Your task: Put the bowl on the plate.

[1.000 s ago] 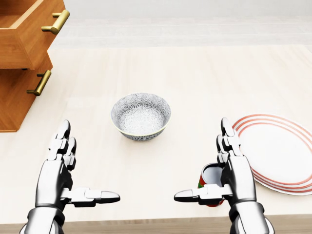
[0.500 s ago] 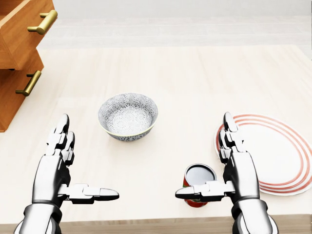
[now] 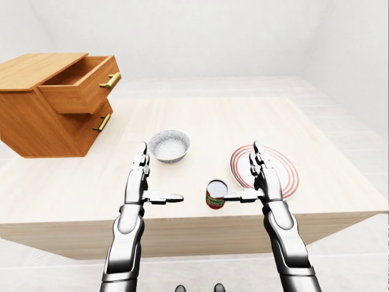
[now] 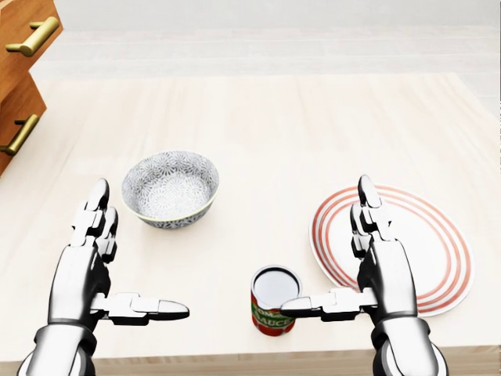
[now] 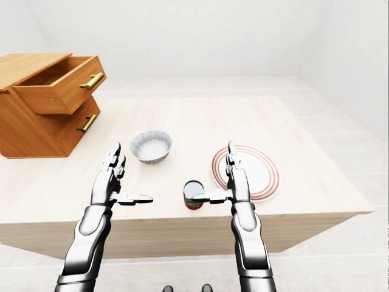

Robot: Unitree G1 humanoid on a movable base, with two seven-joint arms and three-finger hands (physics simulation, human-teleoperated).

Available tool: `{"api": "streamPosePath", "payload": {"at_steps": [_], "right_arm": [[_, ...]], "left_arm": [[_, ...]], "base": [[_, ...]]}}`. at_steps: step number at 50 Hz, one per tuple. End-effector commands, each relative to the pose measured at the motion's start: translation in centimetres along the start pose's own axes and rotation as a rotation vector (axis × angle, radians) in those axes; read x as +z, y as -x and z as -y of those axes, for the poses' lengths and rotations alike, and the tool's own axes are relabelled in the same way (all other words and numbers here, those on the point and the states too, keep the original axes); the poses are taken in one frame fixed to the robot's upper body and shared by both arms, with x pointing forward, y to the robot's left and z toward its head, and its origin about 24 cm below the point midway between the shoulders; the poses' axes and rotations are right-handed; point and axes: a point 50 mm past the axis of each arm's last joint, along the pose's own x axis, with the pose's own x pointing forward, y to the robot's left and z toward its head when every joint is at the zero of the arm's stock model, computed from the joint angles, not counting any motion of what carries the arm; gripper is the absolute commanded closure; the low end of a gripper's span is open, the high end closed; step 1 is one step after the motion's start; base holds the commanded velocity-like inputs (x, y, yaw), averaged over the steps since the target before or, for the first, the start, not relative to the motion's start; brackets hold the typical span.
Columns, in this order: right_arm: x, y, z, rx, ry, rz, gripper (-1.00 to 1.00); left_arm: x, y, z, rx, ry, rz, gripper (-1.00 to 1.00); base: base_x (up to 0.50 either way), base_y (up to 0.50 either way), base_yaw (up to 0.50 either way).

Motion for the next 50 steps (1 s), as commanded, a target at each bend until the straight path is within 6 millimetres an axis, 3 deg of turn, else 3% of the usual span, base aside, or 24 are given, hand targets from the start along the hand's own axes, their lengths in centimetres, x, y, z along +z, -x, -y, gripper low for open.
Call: {"api": "streamPosePath", "payload": {"at_steps": [1, 50], "right_arm": [[0.33, -0.02, -0.04, 0.005, -0.001, 0.014, -1.00], [1.05, -0.61, -0.28, 0.017, -0.005, 0.043, -1.00]], "left_arm": [[0.17, 0.01, -0.03, -0.002, -0.006, 0.006, -1.00], [0.95, -0.72, 0.05, -0.016, -0.022, 0.037, -1.00]], "base": [[0.04, -0.18, 0.00], [0.09, -0.16, 0.00]]}}
